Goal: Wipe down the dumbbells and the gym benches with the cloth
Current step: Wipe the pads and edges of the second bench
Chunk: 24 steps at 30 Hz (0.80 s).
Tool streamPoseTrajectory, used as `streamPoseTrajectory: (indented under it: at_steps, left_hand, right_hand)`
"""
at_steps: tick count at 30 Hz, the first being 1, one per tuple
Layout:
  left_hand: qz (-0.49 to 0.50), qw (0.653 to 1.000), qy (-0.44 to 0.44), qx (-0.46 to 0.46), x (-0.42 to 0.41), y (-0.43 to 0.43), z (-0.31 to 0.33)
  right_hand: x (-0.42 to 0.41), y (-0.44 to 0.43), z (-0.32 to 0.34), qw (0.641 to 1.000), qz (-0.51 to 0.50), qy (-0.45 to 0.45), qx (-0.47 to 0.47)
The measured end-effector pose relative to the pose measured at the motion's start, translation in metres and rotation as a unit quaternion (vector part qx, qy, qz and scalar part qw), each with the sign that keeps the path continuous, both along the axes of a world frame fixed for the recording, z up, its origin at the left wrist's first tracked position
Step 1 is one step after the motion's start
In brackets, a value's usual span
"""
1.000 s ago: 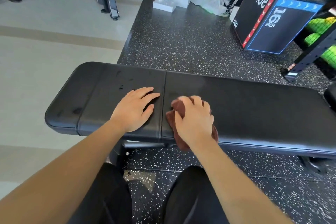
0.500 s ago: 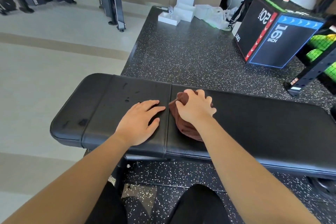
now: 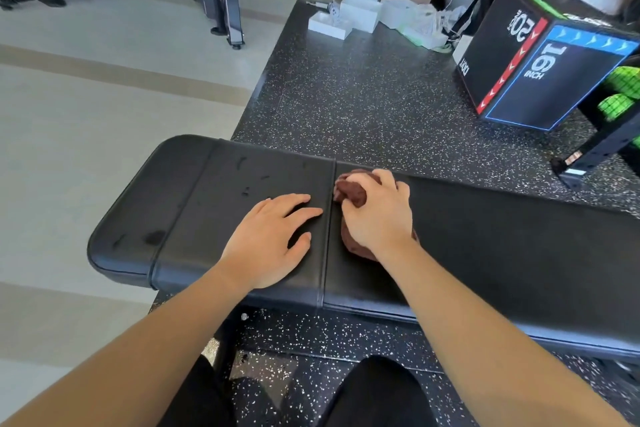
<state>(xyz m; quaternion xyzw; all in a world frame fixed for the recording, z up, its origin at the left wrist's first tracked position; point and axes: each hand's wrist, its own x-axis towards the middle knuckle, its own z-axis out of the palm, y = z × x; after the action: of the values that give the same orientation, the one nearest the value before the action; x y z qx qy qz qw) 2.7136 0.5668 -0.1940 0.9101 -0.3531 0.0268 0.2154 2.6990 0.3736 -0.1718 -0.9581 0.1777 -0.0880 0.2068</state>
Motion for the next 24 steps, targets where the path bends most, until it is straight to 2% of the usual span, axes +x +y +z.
streamPoseTrajectory:
  at_steps: [3, 8, 13, 17, 24]
  left_hand:
    - [0.004, 1.0, -0.003, 0.007, -0.001, 0.001, 0.0]
    - [0.061, 0.997, 0.01, 0.043, 0.002, 0.0, -0.005]
    - [0.059, 0.997, 0.013, 0.047, 0.004, -0.001, -0.004]
    - [0.062, 0.997, 0.016, 0.047, 0.002, -0.002, -0.003]
    - [0.061, 0.997, 0.013, 0.044, 0.002, 0.0, -0.004]
  right_hand:
    - [0.016, -0.002, 0.008, 1.0, -0.009, 0.021, 0.008]
    - [-0.024, -0.001, -0.014, 0.999, 0.019, -0.036, -0.03]
    - [0.017, -0.005, 0.0, 1.0, -0.024, 0.008, 0.011]
    - [0.045, -0.008, 0.011, 0.999, -0.027, 0.031, 0.01]
    - [0.008, 0.003, -0.006, 1.0, -0.01, -0.002, -0.012]
